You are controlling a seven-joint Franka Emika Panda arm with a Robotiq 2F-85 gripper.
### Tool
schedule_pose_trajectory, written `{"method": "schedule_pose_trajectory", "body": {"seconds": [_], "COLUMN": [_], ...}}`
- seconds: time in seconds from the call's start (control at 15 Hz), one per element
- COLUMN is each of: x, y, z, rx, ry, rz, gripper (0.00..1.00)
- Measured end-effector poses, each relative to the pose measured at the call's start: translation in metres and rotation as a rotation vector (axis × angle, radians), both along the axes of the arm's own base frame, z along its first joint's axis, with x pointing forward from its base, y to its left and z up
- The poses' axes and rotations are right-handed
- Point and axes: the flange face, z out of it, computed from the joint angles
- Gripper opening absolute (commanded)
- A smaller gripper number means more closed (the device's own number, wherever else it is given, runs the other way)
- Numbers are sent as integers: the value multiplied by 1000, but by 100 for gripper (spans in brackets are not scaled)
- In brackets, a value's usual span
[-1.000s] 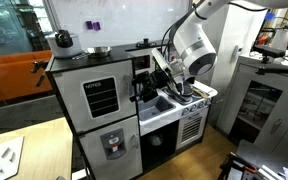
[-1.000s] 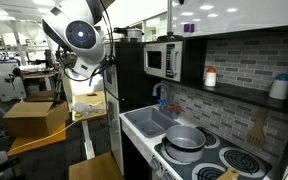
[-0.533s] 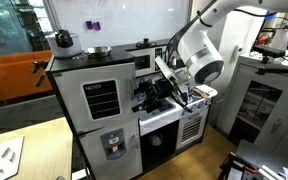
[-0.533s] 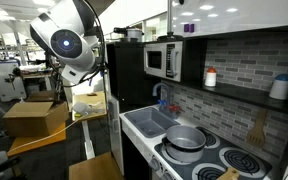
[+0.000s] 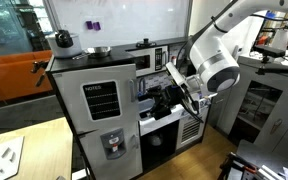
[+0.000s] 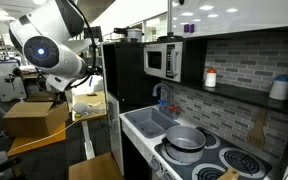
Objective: Open the upper door of the refrigerator
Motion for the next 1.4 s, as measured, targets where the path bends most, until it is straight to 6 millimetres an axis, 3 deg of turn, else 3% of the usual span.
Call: {"method": "schedule_pose_trajectory", "body": {"seconds": [0.27,0.67,0.93,1.4], "x": [-21,-27,-14,20], "y": [-12,-57,-68,-59], "z": [-9,-5,8,18], "rx": [8,-5,-10,41], "ry": [18,-15,-55,-122], "rz": [-45,-152,-168,-71], "gripper": [100,100,100,100]}}
